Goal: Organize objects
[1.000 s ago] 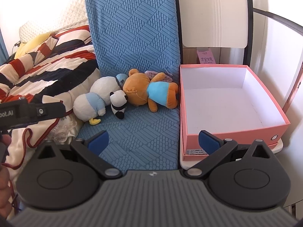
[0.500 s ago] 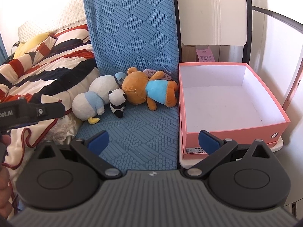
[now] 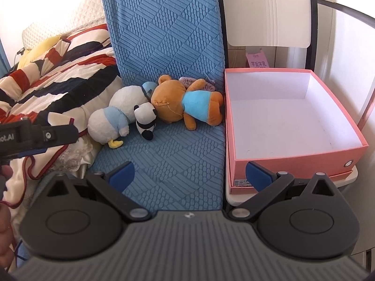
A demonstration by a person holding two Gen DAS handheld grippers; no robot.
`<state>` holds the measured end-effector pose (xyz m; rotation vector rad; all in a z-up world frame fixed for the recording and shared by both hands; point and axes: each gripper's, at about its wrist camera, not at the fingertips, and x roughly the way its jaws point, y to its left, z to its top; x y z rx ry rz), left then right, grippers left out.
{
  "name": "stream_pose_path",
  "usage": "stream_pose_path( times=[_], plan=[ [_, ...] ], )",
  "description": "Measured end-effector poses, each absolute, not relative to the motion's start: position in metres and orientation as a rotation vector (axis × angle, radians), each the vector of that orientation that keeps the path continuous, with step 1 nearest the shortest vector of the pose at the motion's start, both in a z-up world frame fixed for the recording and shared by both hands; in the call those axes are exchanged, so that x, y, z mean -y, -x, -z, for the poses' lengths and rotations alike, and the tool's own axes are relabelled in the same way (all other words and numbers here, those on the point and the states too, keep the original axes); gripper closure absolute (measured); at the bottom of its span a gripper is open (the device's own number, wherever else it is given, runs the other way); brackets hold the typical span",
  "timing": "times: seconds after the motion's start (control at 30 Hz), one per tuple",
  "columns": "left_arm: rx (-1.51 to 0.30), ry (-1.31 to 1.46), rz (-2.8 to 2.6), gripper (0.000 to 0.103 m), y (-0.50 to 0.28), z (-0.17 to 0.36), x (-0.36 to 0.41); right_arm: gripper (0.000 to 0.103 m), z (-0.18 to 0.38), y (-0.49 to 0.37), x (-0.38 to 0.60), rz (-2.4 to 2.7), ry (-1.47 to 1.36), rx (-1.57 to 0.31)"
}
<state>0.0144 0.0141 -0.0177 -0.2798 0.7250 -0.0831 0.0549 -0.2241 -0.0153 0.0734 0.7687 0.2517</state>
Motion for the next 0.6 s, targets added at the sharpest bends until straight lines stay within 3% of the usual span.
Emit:
stream_pose_path(
  times=[0.6],
  plan=[
    [-0.696, 0.257, 0.057, 0.0, -0.11, 0.072, -0.027, 0.0, 0.076, -0.138, 0.2, -0.277, -0.004, -0.767]
  ],
)
